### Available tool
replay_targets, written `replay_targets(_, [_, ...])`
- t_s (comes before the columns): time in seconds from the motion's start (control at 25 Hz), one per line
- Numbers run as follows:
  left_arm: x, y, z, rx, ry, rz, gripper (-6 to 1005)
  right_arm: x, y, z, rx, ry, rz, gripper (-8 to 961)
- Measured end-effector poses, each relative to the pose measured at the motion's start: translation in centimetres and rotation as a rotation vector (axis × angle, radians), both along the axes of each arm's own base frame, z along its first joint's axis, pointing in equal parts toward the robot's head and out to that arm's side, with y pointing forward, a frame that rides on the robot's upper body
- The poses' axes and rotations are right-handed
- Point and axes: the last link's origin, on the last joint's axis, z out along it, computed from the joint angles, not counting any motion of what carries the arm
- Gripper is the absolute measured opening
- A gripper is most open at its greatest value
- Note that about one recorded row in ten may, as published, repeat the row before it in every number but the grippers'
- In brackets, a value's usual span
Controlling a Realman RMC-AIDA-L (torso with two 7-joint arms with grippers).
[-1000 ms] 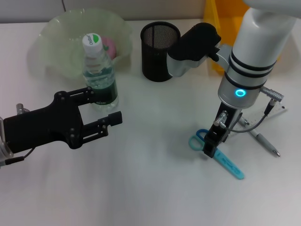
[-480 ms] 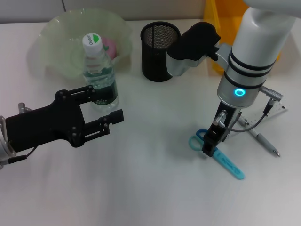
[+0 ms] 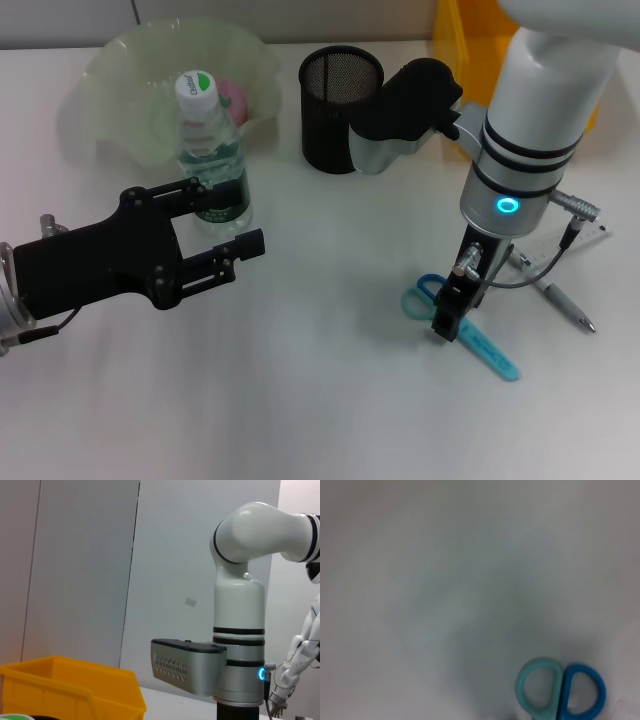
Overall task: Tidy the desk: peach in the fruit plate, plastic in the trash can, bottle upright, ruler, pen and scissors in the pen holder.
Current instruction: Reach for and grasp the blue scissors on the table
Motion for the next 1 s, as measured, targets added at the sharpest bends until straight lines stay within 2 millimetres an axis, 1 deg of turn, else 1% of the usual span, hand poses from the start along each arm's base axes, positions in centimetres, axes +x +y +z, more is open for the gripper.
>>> replay_targets(1.0, [0.07, 0.39, -0.1, 0.009, 0.009, 0.006, 590, -0.21, 0.04, -0.2, 0.002, 0.011, 0.007, 542])
